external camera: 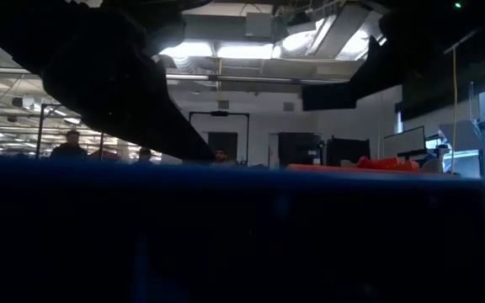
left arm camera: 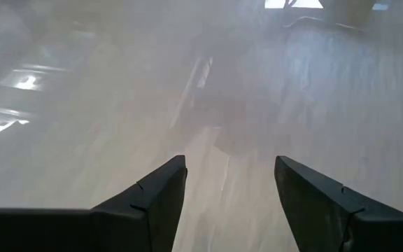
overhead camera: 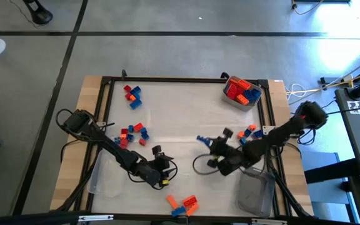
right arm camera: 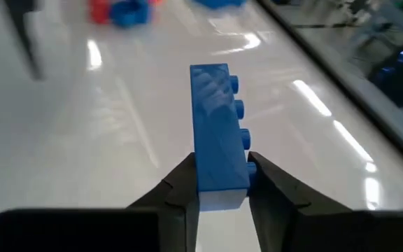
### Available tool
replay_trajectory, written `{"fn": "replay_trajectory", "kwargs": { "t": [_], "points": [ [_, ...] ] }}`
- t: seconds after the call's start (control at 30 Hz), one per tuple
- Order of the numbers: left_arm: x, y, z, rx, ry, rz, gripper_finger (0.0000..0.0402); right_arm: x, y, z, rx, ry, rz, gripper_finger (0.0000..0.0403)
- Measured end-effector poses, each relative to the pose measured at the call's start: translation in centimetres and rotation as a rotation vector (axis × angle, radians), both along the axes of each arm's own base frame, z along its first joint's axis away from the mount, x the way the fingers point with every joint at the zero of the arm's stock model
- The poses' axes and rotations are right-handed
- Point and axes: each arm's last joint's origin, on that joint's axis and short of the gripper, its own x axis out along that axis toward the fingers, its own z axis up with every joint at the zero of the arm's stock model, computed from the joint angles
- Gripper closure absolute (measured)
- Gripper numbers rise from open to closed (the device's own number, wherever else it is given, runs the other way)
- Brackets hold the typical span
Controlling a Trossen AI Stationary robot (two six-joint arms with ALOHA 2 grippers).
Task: Sort blocks by size
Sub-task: Put the blue game piece into the gray bin
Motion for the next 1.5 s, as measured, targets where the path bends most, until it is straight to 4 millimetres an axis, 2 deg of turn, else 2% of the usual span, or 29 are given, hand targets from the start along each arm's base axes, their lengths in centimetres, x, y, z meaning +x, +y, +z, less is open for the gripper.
{"fn": "replay_trajectory", "kwargs": {
  "t": [0.2,0.4,0.63,0.93,1.13,1.37,1.5],
  "points": [
    [0.0,0.0,0.0,0.000,0.001,0.000,0.0194,-2.1,-4.1,2.8,-0.043,0.061,-0.110,0.0304],
    [0.0,0.0,0.0,0.004,0.007,0.000,0.0194,-3.9,-8.4,4.3,-0.059,0.128,-0.269,0.0300],
    [0.0,0.0,0.0,0.003,0.006,0.000,0.0194,-5.8,-13.6,4.3,-0.049,0.267,-0.522,0.0304],
    [0.0,0.0,0.0,0.003,0.006,0.000,0.0194,-7.4,-19.6,3.9,0.126,0.333,-0.796,0.0297],
    [0.0,0.0,0.0,0.003,0.006,0.000,0.0194,-8.8,-22.3,3.7,0.220,0.328,-0.929,0.0303],
    [0.0,0.0,0.0,0.003,0.006,0.000,0.0194,-9.8,-24.0,3.6,0.261,0.305,-1.046,0.0294],
    [0.0,0.0,0.0,0.003,0.006,0.000,0.0194,-9.8,-25.0,2.7,0.273,0.340,-1.095,0.0294]
  ]
}}
